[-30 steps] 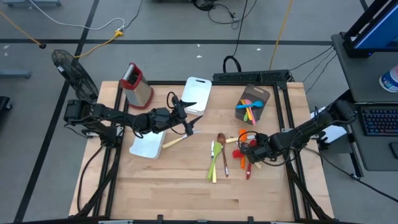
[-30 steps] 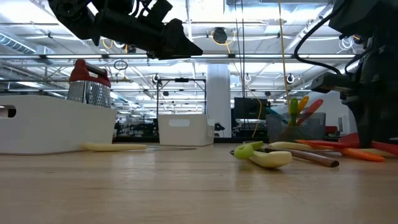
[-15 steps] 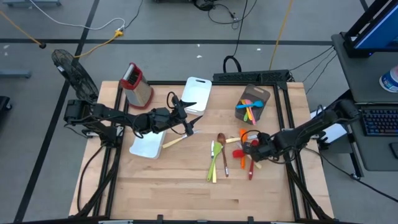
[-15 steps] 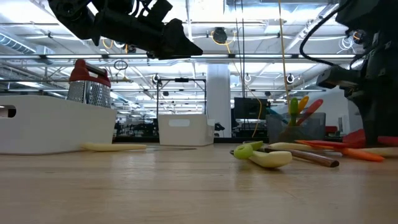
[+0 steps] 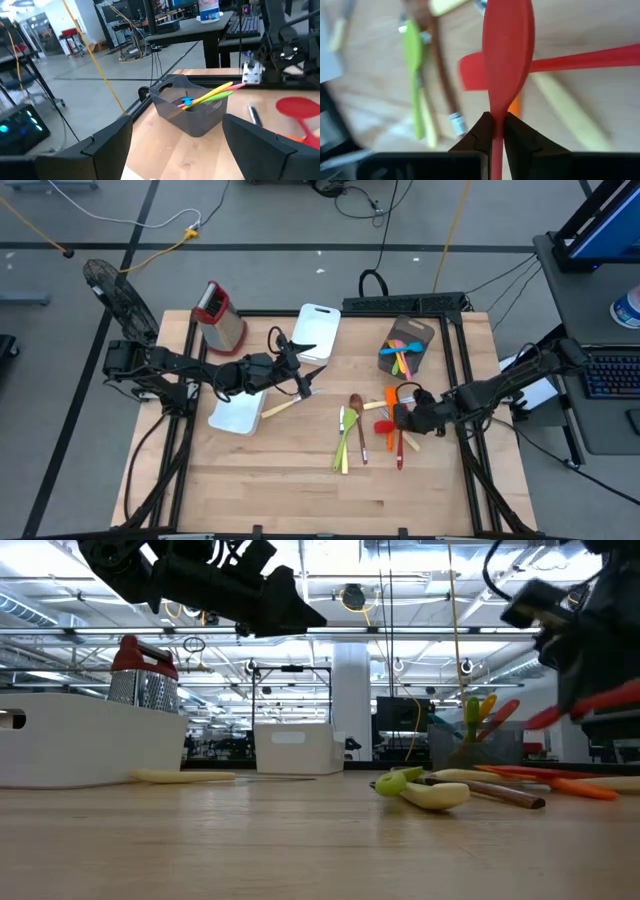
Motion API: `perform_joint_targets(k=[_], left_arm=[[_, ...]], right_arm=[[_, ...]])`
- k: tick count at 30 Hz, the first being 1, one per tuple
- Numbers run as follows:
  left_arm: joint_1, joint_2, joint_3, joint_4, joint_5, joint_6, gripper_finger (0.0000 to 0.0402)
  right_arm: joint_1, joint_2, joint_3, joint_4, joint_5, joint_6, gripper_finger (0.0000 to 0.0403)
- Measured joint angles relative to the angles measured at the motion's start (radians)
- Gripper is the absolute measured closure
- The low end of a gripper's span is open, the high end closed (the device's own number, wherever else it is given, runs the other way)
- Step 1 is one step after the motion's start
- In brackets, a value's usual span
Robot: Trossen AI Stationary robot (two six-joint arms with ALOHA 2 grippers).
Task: Pick & Place Kitchen Items
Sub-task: Put the red serving spoon into the top white bin
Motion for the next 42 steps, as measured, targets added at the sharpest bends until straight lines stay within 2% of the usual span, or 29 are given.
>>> perform_joint_targets(k=[6, 11, 16, 22, 28, 36, 42], left_arm=[[-0.007, 0.000, 0.000, 0.003, 0.002, -0.116, 0.0091], [-0.013, 0.000, 0.000, 0.020, 0.040, -0.135, 0.0092], [-0.018, 0.000, 0.000, 0.084, 0.043, -0.180, 0.0091], [-0.030, 0.000, 0.000, 0.124, 0.044, -0.357, 0.0091], [-0.060, 0.000, 0.000, 0.132, 0.045, -0.430, 0.0091], [-0.085, 0.000, 0.000, 0.225, 0.042, -0.429, 0.0091], [-0.092, 0.000, 0.000, 0.245, 0.034, -0.427, 0.0091]], right_arm=[[-0.009, -0.041, 0.001, 0.137, 0.060, -0.074, 0.0384], [-0.046, -0.048, 0.002, 0.304, 0.080, -0.195, 0.0385], [-0.112, -0.048, 0.002, 0.458, 0.080, -0.336, 0.0386], [-0.217, -0.040, 0.003, 0.619, 0.072, -0.511, 0.0386], [-0.344, 0.006, 0.003, 0.794, -0.037, -0.665, 0.0385], [-0.516, 0.113, 0.004, 1.043, -0.261, -0.716, 0.0385], [-0.647, 0.194, 0.099, 1.065, -0.426, -0.744, 0.0385]])
